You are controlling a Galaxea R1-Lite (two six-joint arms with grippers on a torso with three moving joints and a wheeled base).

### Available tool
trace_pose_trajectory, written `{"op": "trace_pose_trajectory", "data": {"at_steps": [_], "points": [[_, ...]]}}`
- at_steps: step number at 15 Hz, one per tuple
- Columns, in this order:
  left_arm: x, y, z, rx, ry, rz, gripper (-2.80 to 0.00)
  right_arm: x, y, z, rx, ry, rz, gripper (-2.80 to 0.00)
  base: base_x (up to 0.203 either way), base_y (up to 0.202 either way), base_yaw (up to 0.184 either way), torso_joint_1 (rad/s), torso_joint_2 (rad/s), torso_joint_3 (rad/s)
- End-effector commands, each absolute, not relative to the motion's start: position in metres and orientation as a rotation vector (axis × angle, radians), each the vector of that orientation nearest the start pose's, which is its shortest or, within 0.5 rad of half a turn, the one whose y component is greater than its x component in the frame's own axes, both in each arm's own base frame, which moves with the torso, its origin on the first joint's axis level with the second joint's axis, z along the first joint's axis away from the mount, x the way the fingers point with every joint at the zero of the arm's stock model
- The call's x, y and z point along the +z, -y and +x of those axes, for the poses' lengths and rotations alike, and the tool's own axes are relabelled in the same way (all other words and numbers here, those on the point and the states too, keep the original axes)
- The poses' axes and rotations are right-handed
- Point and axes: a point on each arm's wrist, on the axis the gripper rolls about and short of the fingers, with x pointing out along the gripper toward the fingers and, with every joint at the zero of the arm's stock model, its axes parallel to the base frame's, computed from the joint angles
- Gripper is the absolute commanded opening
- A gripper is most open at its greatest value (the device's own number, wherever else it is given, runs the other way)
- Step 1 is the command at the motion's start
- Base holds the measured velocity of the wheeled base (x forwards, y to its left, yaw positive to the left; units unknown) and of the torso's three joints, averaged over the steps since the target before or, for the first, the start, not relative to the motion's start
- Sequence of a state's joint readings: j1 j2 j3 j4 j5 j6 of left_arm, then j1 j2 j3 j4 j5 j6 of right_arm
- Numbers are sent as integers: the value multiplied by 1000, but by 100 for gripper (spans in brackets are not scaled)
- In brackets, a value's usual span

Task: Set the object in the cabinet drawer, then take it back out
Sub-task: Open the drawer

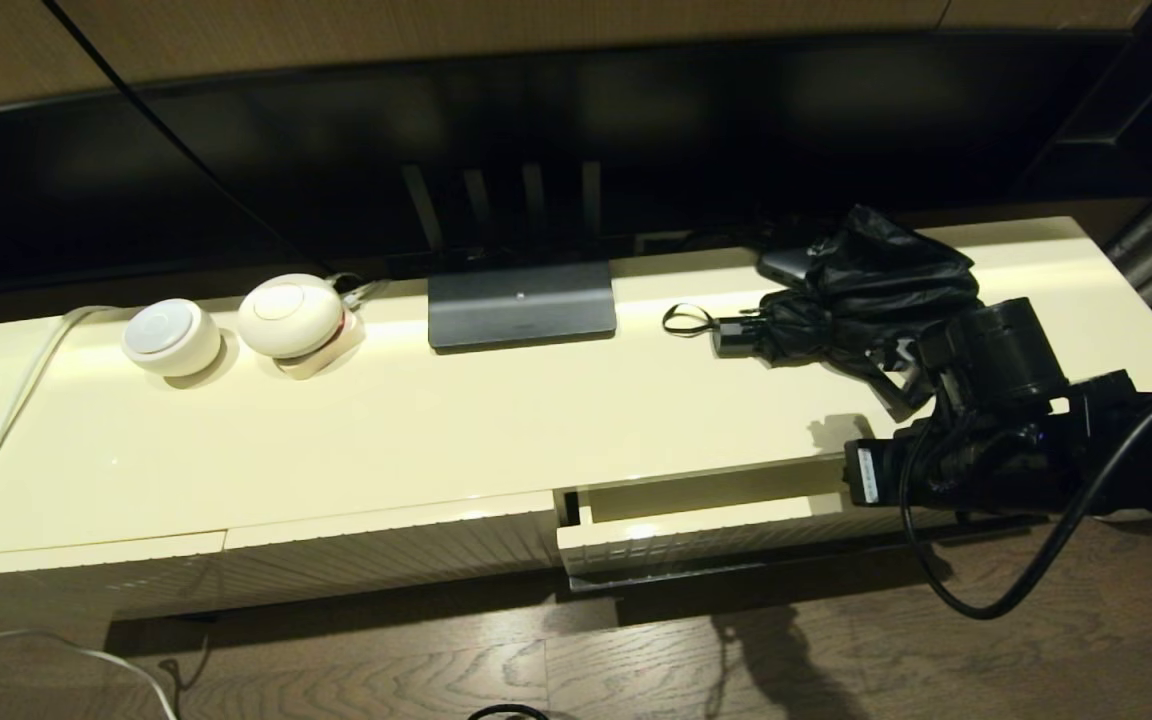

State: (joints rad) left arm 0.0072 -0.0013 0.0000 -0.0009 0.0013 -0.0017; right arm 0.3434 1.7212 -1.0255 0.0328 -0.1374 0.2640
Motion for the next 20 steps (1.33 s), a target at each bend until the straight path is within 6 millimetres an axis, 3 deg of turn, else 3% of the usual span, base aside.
{"op": "trace_pose_trajectory", "data": {"at_steps": [1,10,20], "points": [[75,0,-23,9,-2,-2,-280,169,-100,293,96,-742,77,-280,0,0,0,0,0,0],[75,0,-23,9,-2,-2,-280,160,-104,291,102,-780,58,-280,0,0,0,0,0,0],[75,0,-23,9,-3,-2,-280,137,-102,278,55,-992,-18,-280,0,0,0,0,0,0]]}}
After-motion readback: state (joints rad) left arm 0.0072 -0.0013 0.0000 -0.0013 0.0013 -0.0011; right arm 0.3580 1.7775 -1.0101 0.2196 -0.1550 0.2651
